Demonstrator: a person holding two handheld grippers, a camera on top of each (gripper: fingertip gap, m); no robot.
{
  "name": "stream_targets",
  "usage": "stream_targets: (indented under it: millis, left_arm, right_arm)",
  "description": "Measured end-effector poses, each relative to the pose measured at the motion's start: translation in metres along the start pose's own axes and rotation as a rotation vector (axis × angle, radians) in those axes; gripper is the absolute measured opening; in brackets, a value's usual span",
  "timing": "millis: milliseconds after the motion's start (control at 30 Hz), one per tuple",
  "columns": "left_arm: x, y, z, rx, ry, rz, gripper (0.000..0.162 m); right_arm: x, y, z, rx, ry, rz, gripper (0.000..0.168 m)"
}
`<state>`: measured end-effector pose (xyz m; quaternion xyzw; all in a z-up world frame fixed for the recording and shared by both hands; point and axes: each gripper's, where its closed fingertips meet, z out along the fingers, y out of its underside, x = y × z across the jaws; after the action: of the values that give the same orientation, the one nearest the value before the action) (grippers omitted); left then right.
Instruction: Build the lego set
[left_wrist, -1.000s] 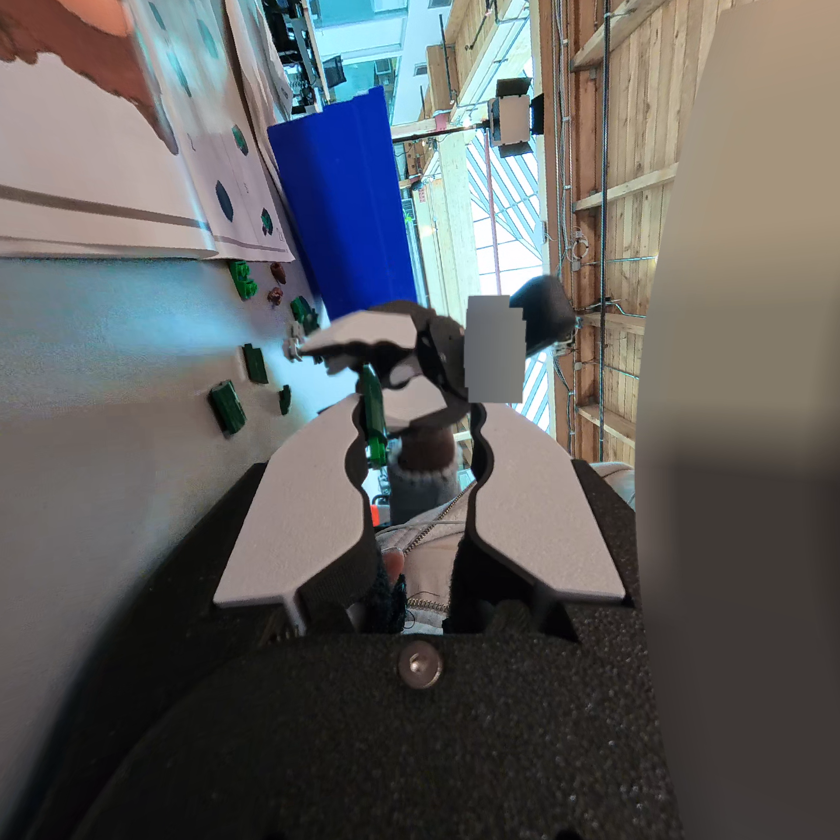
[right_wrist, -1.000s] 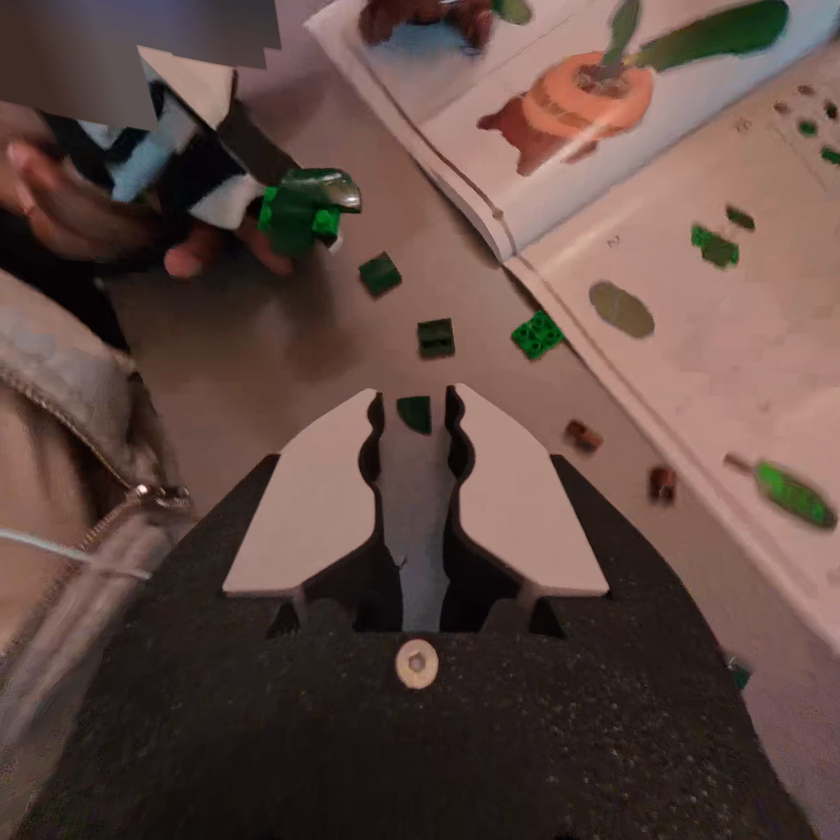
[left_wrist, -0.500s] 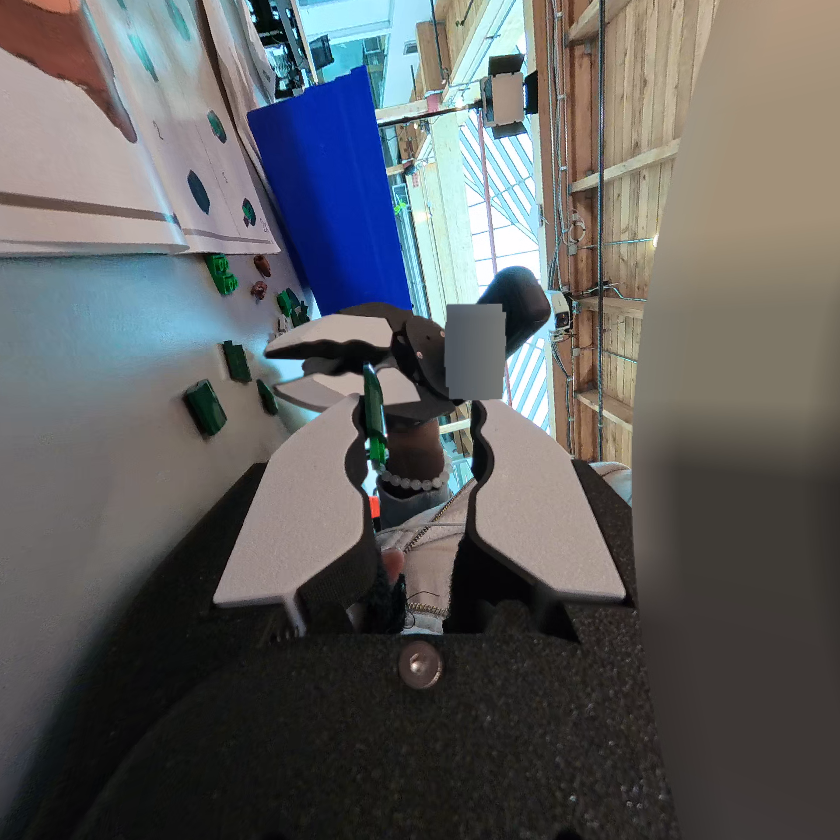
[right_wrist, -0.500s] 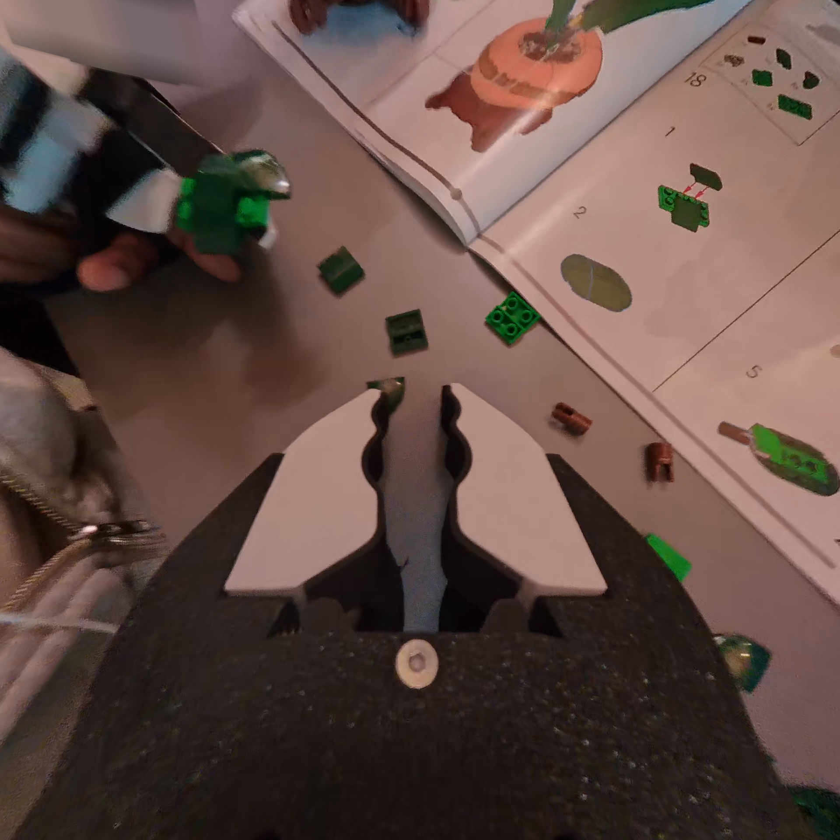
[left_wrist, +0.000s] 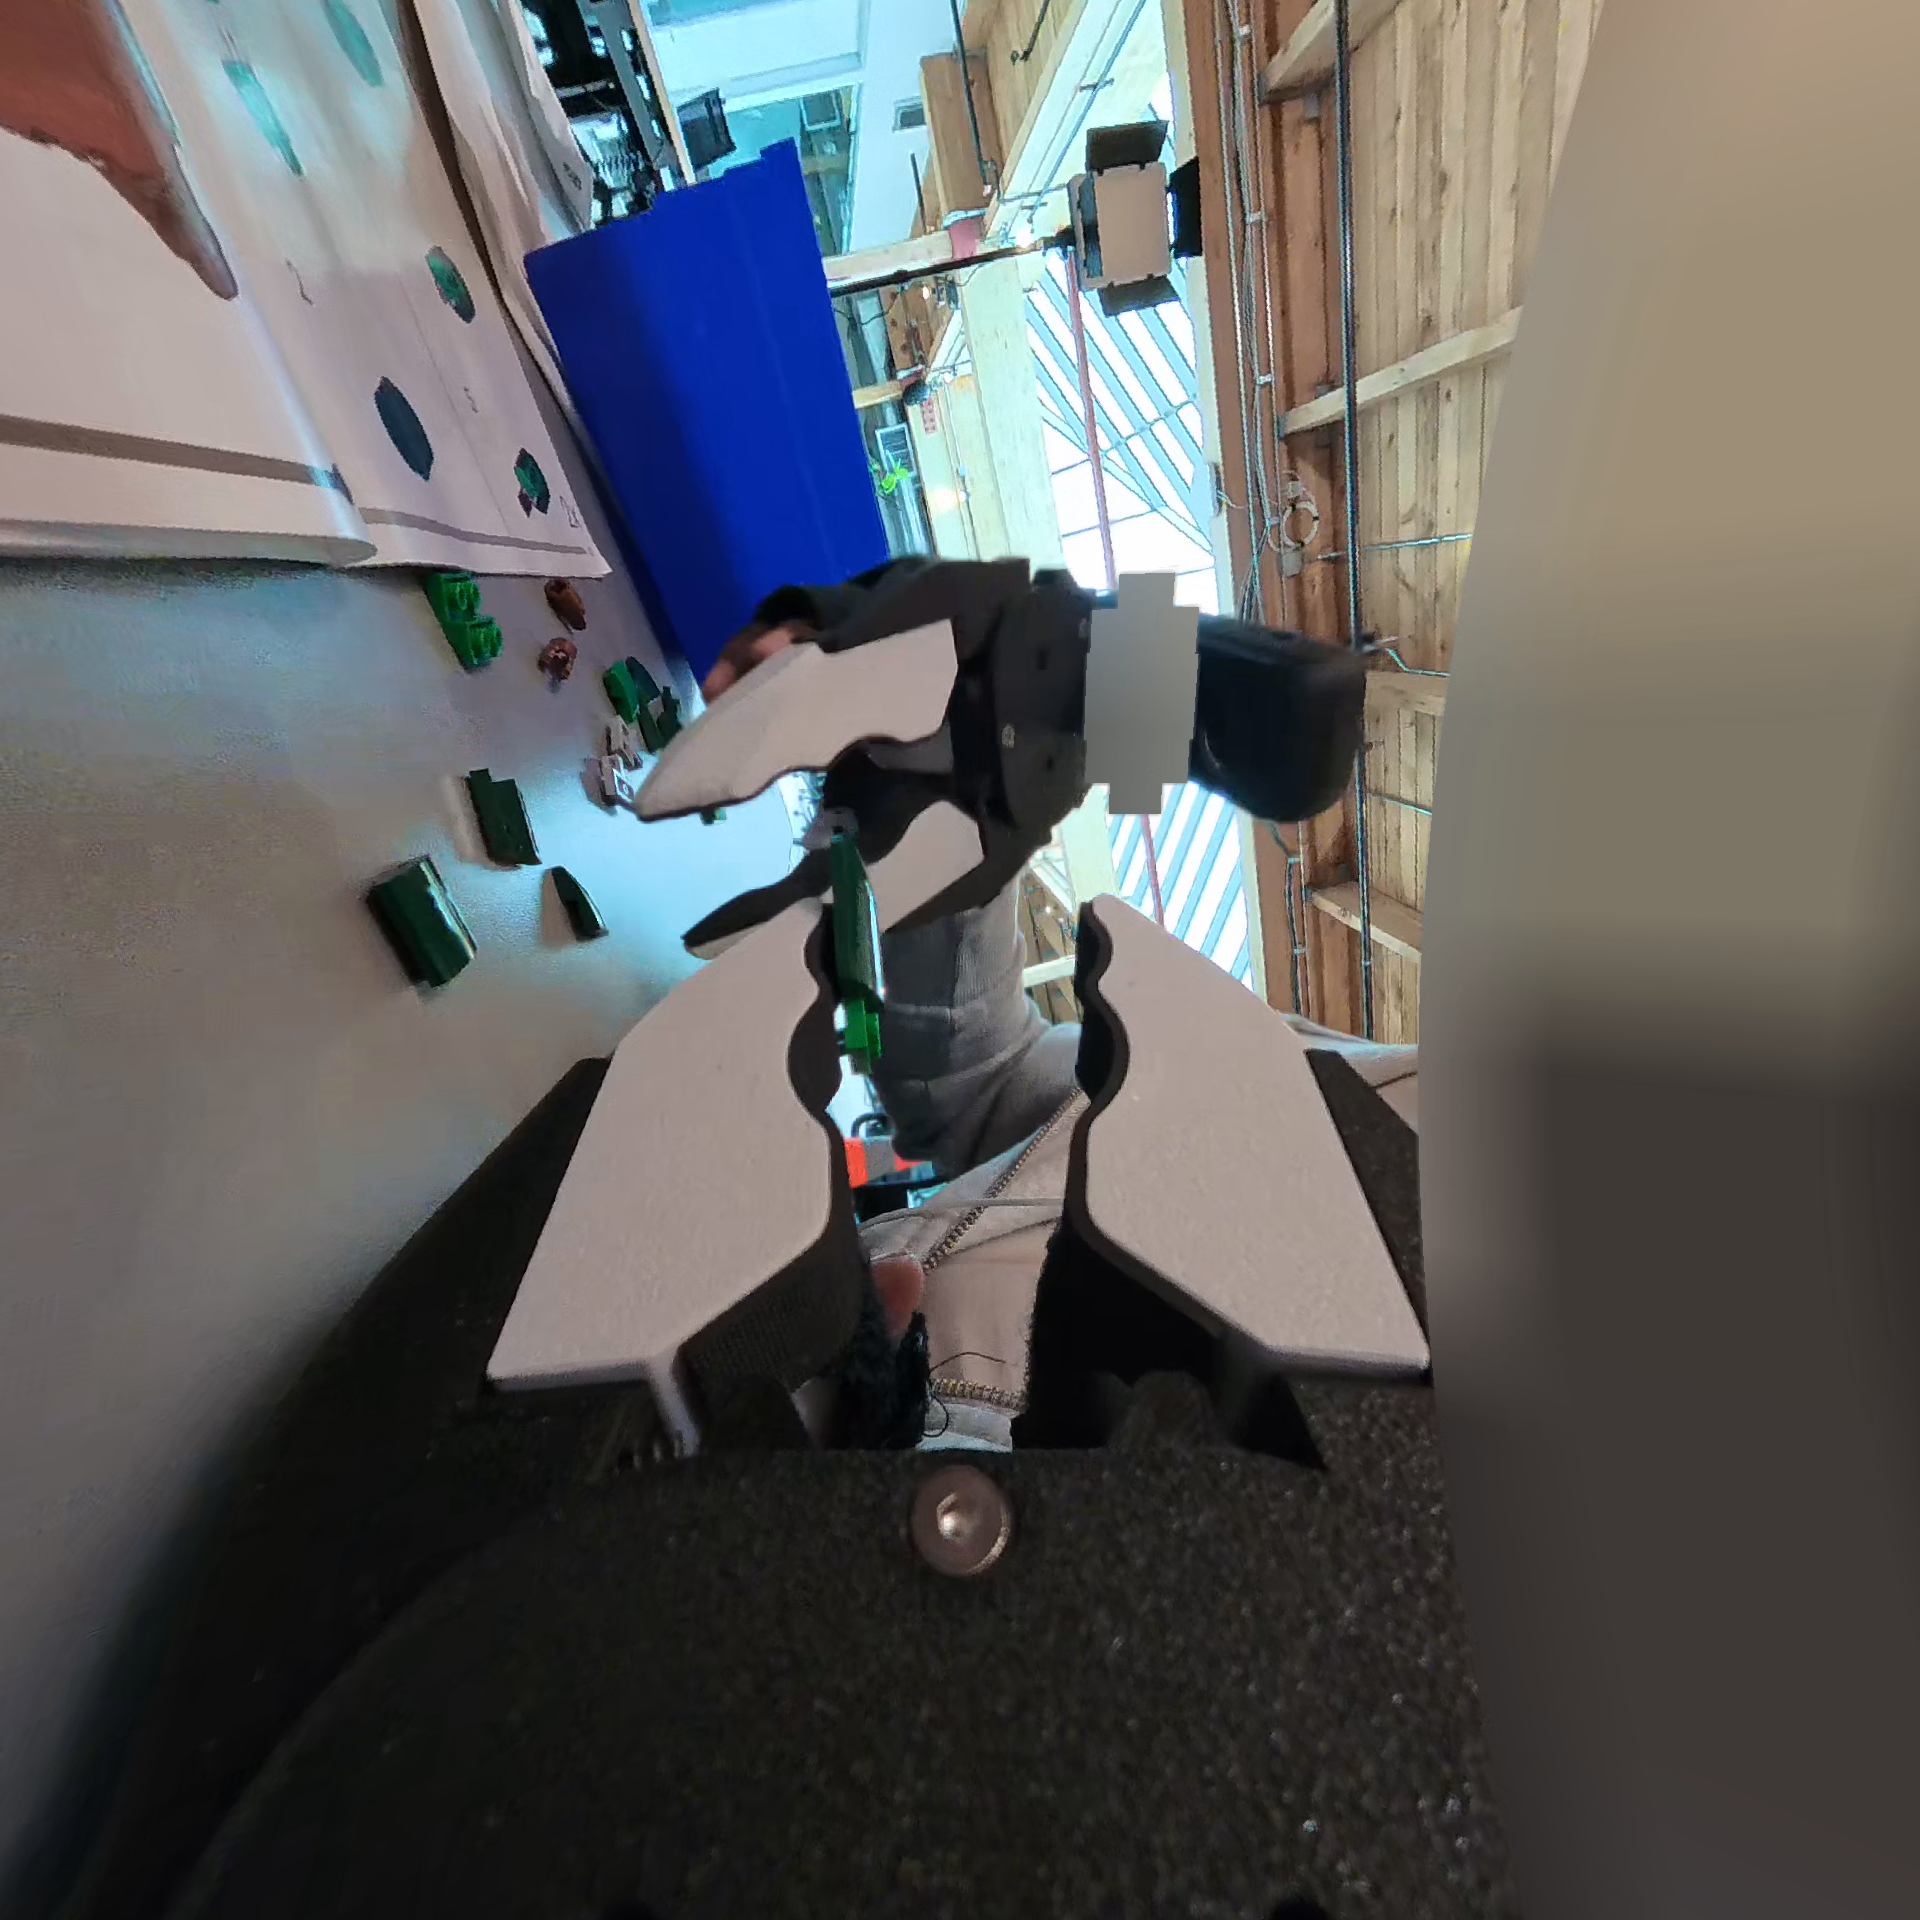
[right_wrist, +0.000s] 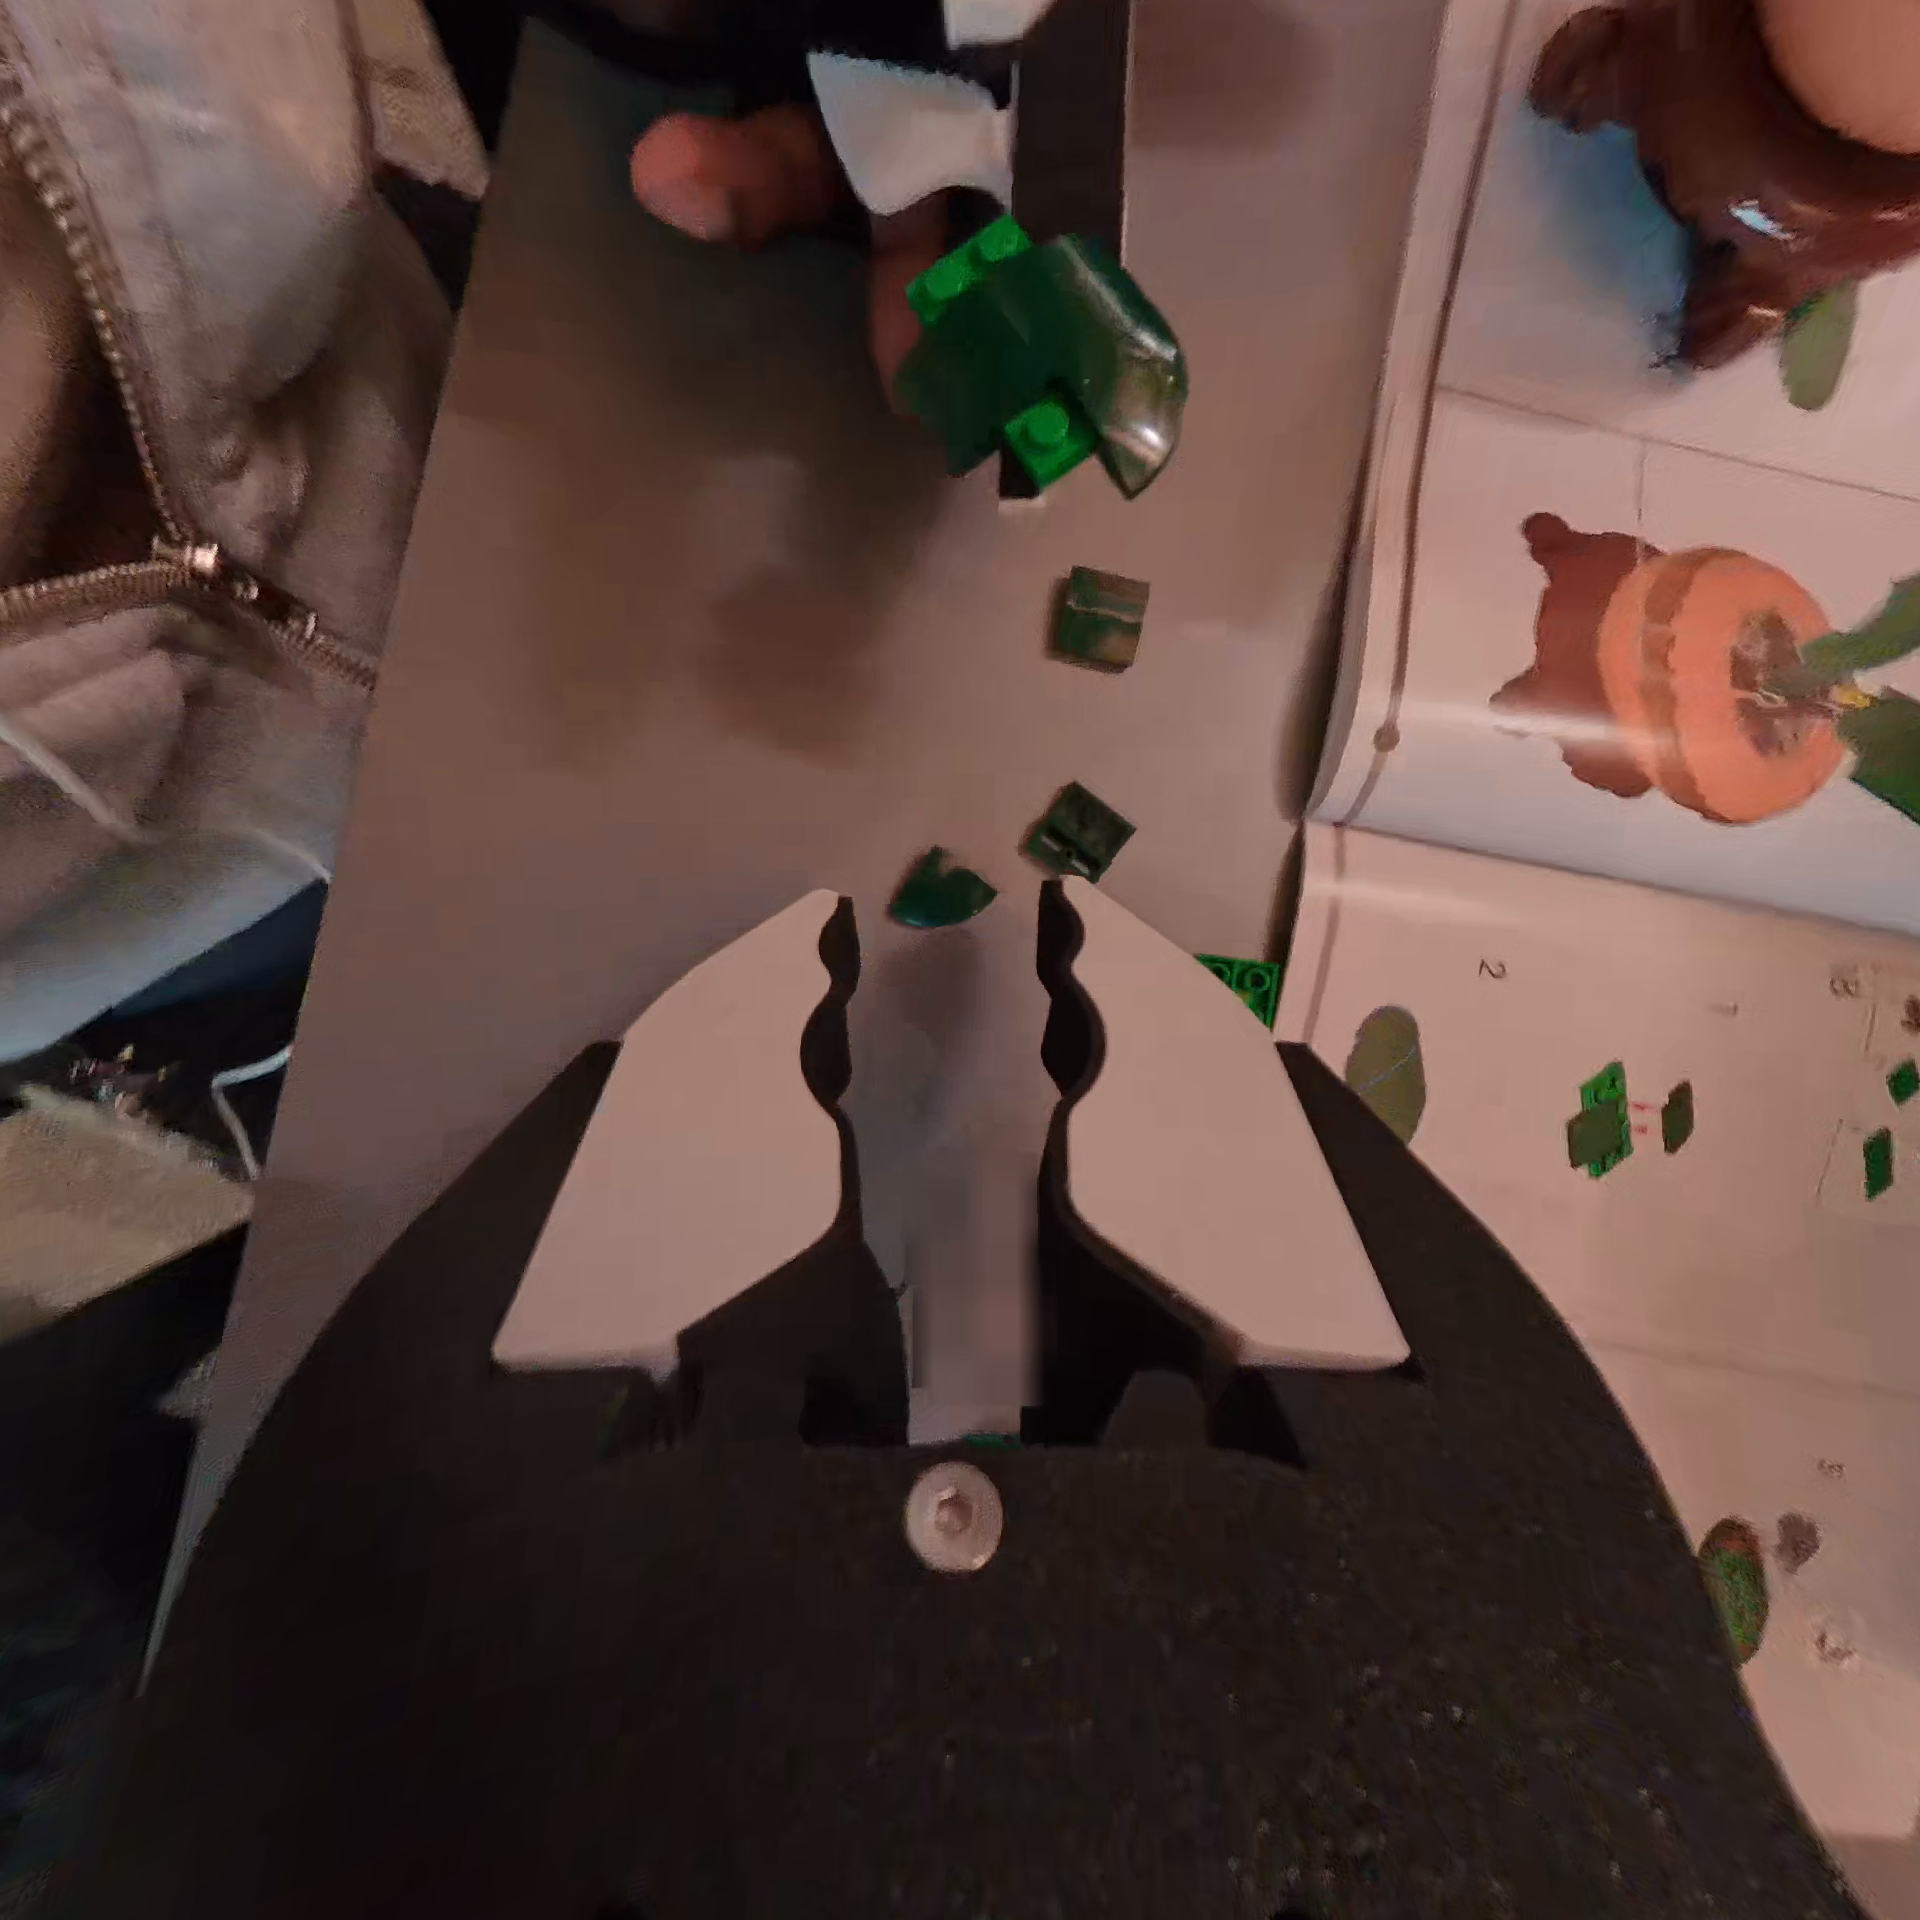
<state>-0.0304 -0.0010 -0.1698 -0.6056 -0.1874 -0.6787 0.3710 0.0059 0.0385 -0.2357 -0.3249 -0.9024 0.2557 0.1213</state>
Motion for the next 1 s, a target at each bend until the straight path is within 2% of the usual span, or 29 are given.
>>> stream_targets:
  millis: [200, 500, 600, 1000]
  left_arm:
    - [0.002, 0.002, -0.005, 0.023, 0.001, 0.004, 0.042]
    - [0.001, 0.002, -0.008, 0.027, -0.002, 0.005, 0.041]
    - [0.000, 0.002, -0.008, 0.032, -0.002, 0.000, 0.041]
    - [-0.003, 0.000, -0.004, 0.024, -0.009, -0.003, 0.042]
  right_arm:
    - [-0.003, 0.001, 0.011, -0.023, -0.116, -0.094, 0.034]
    - [0.000, 0.008, 0.017, -0.060, -0.120, -0.069, 0.030]
    - [-0.003, 0.007, 0.017, -0.053, -0.125, -0.067, 0.021]
    - [-0.004, 0.005, 0.017, 0.007, -0.094, -0.020, 0.019]
